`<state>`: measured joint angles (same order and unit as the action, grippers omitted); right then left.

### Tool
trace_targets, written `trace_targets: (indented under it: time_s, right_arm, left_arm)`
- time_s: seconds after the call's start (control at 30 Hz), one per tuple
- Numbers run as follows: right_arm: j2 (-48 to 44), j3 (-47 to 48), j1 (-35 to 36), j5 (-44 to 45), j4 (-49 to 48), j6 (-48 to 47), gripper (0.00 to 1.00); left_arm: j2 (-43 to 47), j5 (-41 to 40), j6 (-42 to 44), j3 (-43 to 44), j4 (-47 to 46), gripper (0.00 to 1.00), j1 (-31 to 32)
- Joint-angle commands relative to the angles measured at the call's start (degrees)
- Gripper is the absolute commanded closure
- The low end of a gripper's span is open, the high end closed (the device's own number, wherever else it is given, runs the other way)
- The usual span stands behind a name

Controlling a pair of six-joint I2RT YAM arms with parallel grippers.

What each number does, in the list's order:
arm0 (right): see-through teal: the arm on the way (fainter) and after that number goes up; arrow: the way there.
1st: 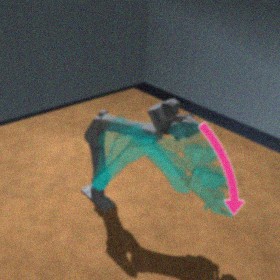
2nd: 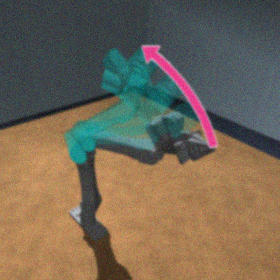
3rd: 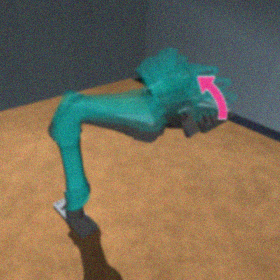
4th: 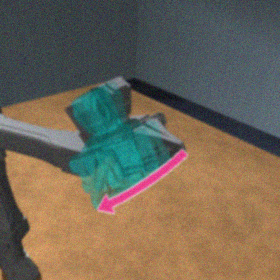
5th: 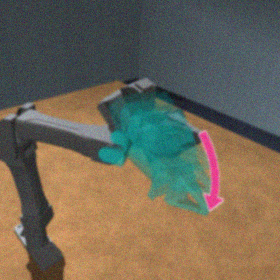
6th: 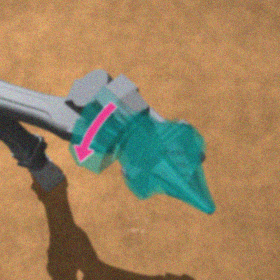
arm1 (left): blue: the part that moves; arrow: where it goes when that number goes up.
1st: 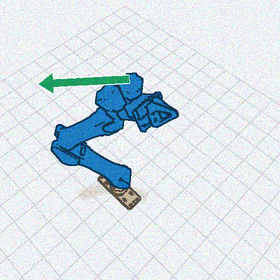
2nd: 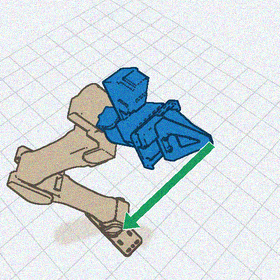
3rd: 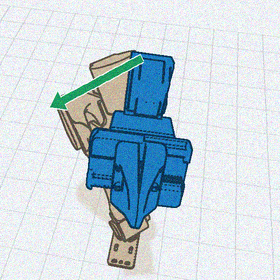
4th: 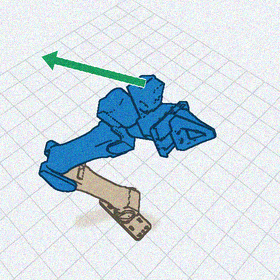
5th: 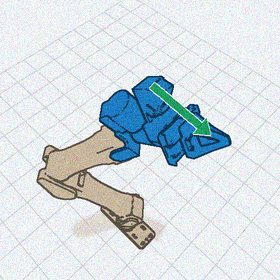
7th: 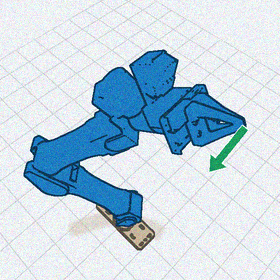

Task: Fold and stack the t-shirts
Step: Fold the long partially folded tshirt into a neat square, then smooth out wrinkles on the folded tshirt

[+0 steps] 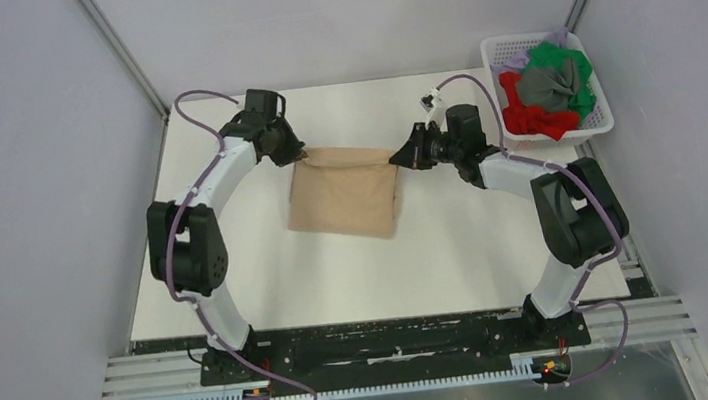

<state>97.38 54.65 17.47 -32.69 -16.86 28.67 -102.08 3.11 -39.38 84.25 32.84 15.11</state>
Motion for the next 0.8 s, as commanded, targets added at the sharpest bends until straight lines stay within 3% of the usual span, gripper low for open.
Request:
trace_targets:
  time_s: [0.0, 0.1, 0.2, 0.23, 0.27, 0.3, 0.33, 0.37, 0.4, 0.57, 0.77]
  right_arm:
    - [5.12, 4.88, -1.69, 0.78, -4.23, -0.74, 1.00]
    - [8.58, 7.10, -2.05, 1.13, -4.55, -0.69, 1.00]
    - [12.43, 9.82, -2.40, 1.14, -4.76, -0.65, 0.99]
    - [13.90, 10.95, -2.57, 1.13, -4.67, -0.19, 0.92]
    - [15.07, 11.84, -2.77, 0.82, -4.59, 0.36, 0.82]
    - [16.18, 12.89, -2.96, 0.27, -4.70, 0.66, 0.64]
    - [16.86, 13.69, -3.15, -0.08, -4.54, 0.72, 0.41]
    - [17.25, 14.40, -3.21, 0.18, -4.16, 0.69, 0.26]
    - [17.06, 14.63, -3.29, 0.91, -3.62, 0.46, 0.04]
    - [12.82, 12.18, -3.24, 2.27, -2.28, -0.75, 0.02]
    - [4.70, 4.83, -1.51, 1.02, -4.86, -0.62, 0.02]
  left_arm:
    - [-5.58, -1.80, 2.85, 6.32, -2.08, 0.98, -1.57]
    - [-9.08, -2.01, 2.99, 8.60, -2.26, 0.97, -1.75]
    - [-11.99, -1.99, 3.08, 10.71, -2.25, 0.85, -1.96]
    - [-12.82, -1.90, 3.40, 11.61, -2.04, 0.76, -2.02]
    - [-13.37, -2.04, 3.47, 12.37, -1.76, 0.59, -2.10]
    - [-13.93, -2.05, 3.58, 13.34, -1.49, 0.42, -2.17]
    - [-14.11, -1.84, 3.68, 14.05, -1.38, 0.27, -2.19]
    - [-14.13, -1.32, 3.87, 14.78, -1.29, 0.13, -2.19]
    - [-14.05, -0.79, 3.99, 15.31, -1.18, 0.01, -2.19]
    - [-10.71, 3.76, 4.16, 14.09, -2.45, 0.00, -2.11]
    - [-6.73, 14.12, 3.42, 6.62, -8.76, 0.00, -0.17]
